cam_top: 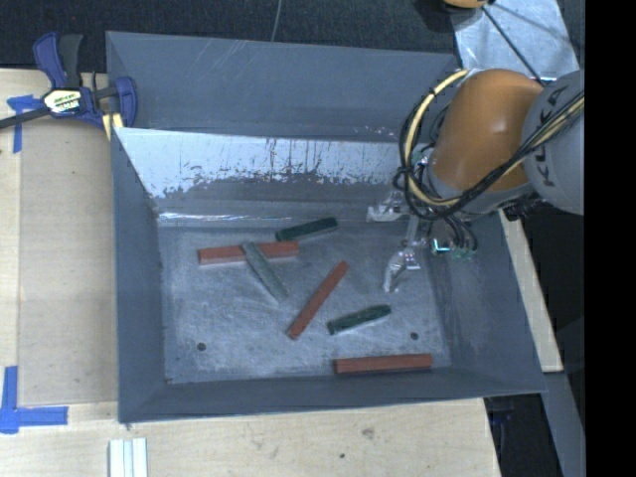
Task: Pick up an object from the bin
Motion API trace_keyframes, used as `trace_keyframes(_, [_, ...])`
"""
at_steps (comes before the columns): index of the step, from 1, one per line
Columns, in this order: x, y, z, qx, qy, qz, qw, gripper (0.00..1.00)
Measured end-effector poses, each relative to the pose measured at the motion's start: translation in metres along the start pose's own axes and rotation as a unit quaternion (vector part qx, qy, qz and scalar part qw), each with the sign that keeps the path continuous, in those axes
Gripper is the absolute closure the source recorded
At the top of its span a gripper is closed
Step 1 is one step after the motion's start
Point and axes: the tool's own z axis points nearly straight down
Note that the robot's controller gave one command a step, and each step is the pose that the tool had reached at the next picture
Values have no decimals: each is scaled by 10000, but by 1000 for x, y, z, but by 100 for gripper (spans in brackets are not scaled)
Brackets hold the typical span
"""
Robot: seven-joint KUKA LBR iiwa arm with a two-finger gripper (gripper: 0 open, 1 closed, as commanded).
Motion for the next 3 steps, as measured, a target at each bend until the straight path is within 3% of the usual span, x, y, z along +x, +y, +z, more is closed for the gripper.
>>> trace_keyframes(1, [-2,0,-5,4,-41,-6,10000,0])
trace_keyframes(2, [27,48,56,-2,-126,178,9998,100])
trace_keyframes(3, [27,48,56,-1,-126,176,9998,100])
